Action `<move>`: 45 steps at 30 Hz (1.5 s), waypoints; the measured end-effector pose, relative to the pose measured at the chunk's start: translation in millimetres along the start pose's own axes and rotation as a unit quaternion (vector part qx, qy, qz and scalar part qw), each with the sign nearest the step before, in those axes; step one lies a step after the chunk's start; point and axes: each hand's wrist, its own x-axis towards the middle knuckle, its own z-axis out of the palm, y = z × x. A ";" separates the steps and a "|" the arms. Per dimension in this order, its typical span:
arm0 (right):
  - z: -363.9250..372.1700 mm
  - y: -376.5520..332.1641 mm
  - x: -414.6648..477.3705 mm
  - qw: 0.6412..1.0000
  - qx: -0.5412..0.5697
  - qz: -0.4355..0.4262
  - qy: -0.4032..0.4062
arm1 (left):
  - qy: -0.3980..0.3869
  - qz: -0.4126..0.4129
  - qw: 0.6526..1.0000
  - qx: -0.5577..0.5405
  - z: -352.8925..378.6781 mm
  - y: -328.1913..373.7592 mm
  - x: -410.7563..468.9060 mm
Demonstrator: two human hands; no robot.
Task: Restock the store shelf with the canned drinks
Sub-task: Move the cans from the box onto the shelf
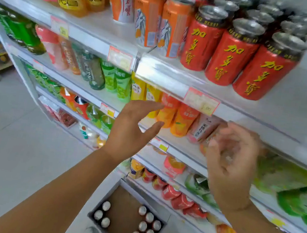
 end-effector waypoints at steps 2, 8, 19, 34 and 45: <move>29.5 17.3 -45.5 0.985 0.001 0.104 -0.137 | -0.067 -0.160 0.985 0.016 -2.5 -43.6 -59.5; 123.8 110.4 -188.3 0.809 -0.051 0.365 -0.458 | -0.203 -0.575 0.789 0.079 3.9 -144.5 -254.6; 305.6 340.5 -463.0 0.636 -0.173 0.483 -0.577 | -0.289 -0.674 0.676 0.071 132.6 -350.9 -489.7; 447.8 412.1 -683.1 0.638 -0.085 0.573 -0.508 | -0.287 -0.555 0.772 0.115 192.6 -479.1 -587.6; 364.2 458.8 -625.1 0.664 -0.110 0.592 -0.443 | -0.408 -0.474 0.761 0.173 260.7 -508.9 -580.7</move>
